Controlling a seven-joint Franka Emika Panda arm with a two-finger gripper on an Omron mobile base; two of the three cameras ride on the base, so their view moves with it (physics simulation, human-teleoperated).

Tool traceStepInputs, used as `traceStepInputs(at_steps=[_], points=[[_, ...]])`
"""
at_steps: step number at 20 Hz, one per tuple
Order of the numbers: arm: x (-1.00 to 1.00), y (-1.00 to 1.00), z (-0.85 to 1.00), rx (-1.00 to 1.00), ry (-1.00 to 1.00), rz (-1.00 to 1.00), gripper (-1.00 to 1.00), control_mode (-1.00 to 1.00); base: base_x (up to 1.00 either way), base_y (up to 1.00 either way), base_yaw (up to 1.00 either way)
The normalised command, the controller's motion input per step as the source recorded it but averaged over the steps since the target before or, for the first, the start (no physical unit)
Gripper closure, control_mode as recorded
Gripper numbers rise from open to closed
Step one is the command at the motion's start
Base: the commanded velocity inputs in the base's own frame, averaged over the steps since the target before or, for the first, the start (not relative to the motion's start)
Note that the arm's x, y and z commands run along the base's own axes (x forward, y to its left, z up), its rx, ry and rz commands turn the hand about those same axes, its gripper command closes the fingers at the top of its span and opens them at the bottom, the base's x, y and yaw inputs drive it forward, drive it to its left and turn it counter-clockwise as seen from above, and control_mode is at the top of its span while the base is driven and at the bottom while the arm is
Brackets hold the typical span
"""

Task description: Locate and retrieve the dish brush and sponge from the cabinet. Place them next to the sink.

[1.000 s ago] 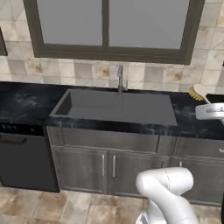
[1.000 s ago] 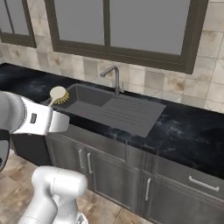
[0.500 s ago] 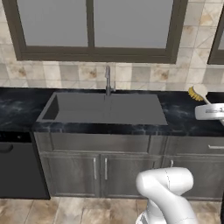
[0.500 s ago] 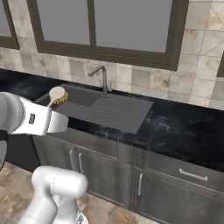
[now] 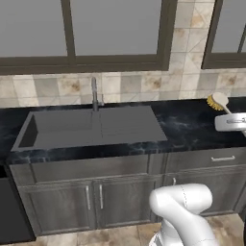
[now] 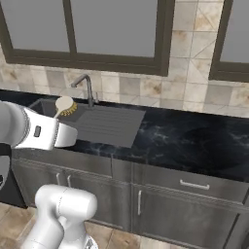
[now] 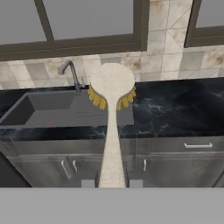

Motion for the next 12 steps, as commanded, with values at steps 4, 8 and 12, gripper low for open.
traceStepInputs(at_steps=[4,8,12], points=[[0.0,0.0,0.0,0.0,0.0,0.0,1.0,1.0,0.27,0.32,-0.31],[0.0,0.0,0.0,0.0,0.0,0.0,1.0,1.0,0.23,0.24,-0.15],[0.0,0.0,0.0,0.0,0.0,0.0,1.0,1.0,0.19,0.29,-0.08]])
